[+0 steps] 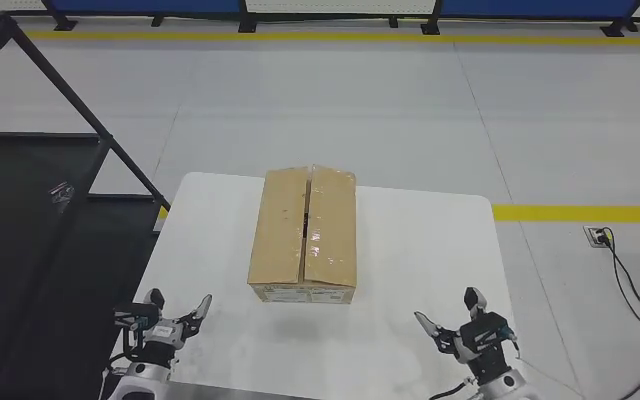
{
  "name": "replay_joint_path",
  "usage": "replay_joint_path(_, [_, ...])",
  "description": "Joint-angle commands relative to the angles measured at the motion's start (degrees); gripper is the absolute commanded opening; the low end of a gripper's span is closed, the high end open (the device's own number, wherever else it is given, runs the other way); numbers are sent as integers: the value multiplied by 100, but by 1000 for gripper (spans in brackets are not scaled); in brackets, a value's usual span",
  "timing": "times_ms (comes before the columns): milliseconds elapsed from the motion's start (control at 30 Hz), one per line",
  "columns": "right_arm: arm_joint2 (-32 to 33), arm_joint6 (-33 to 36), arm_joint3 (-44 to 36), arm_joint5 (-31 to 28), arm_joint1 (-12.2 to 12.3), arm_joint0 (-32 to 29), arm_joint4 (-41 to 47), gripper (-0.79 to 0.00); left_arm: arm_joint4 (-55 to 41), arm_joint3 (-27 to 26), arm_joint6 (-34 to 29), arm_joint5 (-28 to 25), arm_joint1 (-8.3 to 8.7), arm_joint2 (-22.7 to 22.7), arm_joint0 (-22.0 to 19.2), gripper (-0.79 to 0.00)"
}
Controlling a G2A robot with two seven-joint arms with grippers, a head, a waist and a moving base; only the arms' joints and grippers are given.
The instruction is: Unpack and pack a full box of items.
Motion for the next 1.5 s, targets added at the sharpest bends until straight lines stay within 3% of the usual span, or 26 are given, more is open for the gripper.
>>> replay_joint_path(0, [-173, -119, -33, -149, -4, 95, -265, 0, 183, 285, -63, 24, -13, 168, -292, 0])
replay_joint_path(200, [-601, -413, -36, -143, -36, 341, -746, 0, -93, 1085, 18, -169, -99, 638, -1152, 0])
replay_joint_path(300, [-648, -485, 0, 318, -67, 400, -843, 0, -367, 1292, 157, -264, -140, 754, -1404, 0])
replay_joint_path(667, [-658, -511, -3, 325, -72, 401, -786, 0, -244, 1336, 120, -157, -147, 800, -1454, 0])
replay_joint_path(967, [-810, -785, 146, -28, -78, 510, -906, 0, -289, 1603, -13, 62, -273, 1324, -1907, 0])
replay_joint_path(1467, [-794, -991, 376, -124, -87, 459, -846, 0, -208, 1821, 45, -237, -369, 1723, -2119, 0])
